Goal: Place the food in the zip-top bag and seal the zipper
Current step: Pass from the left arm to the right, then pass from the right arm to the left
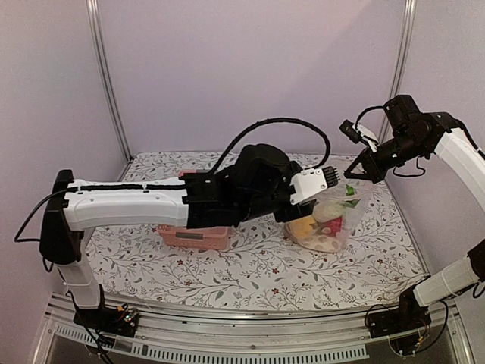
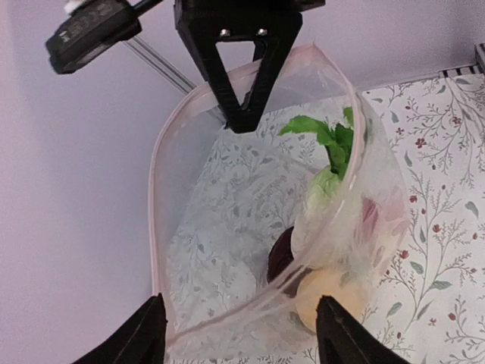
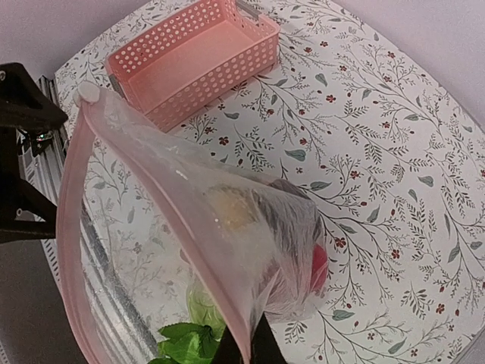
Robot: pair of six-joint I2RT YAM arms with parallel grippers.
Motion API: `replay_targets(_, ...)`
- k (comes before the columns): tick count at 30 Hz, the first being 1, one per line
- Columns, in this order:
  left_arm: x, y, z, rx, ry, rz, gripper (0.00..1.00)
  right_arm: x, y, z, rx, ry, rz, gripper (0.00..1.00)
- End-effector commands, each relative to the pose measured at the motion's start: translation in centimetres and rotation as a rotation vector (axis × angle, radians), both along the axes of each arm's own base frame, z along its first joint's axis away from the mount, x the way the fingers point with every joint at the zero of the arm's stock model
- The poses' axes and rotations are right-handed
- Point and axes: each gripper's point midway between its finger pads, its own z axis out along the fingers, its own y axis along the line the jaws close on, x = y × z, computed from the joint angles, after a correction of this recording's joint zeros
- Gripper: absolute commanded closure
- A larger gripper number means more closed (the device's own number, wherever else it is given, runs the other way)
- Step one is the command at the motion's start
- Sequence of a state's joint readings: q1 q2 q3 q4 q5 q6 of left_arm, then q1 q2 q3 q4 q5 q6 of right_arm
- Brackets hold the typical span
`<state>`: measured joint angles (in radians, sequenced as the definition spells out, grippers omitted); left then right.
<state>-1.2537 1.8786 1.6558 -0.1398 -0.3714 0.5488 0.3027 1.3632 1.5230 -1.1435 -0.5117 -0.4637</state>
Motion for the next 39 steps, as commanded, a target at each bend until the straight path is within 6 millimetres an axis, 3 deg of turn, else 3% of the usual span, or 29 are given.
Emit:
replay_targets(1, -2.8, 5.1, 5.5, -0.381, 0.069, -0.014, 0.25, -0.3, 0.5, 0.2, 0.007, -0.021, 0.057, 1.00)
replay_targets(2, -3.3, 6.5, 3.8, -0.414, 0.105, -0.023, 0.22, -0.4, 0.6, 0.0, 0.006, -0.018, 0.071, 1.00)
replay_targets(4, -3.7, 8.2, 3.2, -0.511, 0.184, -0.049, 0.20, -0.5, 0.7, 0.0, 0.007, -0.023, 0.094, 1.00)
replay_targets(7, -3.4, 8.8, 1.4, -0.577, 0.291, -0.109, 0.21, -0.8, 1.0, 0.1, 0.011, -0.018, 0.123, 1.00)
replay_targets(12, -0.7, 7.6, -1.2, -0.617, 0.325, -0.155, 0.26, -0.8, 1.3, 0.2, 0.023, 0.006, 0.140, 1.00)
replay_targets(16, 1.5, 6.6, -1.8, -0.699, 0.346, -0.188, 0.32, -0.9, 1.3, 0.0, 0.021, 0.019, 0.136, 1.00)
replay_targets(19, 2.1, 5.4, -2.4, -0.738, 0.391, -0.263, 0.41, -0.9, 1.3, -0.4, 0.018, 0.037, 0.131, 1.00)
replay_targets(25, 1.4, 3.3, -2.7, -0.772, 0.436, -0.410, 0.55, -0.7, 1.2, -0.9, 0.011, 0.053, 0.117, 1.00)
replay_targets(30, 1.7, 3.0, -2.2, -0.795, 0.432, -0.416, 0.69, -0.2, 1.3, -0.8, 0.014, 0.045, 0.107, 1.00)
replay_targets(34, 2.2, 3.3, -1.6, -0.804, 0.432, -0.382, 0.89, 0.6, 1.3, -0.6, 0.013, 0.036, 0.082, 0.95)
replay_targets(37, 2.3, 3.9, -0.9, -0.808, 0.444, -0.343, 0.98, 0.9, 1.4, 1.0, 0.033, 0.003, 0.072, 0.85)
replay_targets(39, 2.3, 4.2, -0.4, -0.803, 0.458, -0.321, 1.00, 0.7, 1.6, 3.4, 0.067, -0.060, 0.084, 0.78)
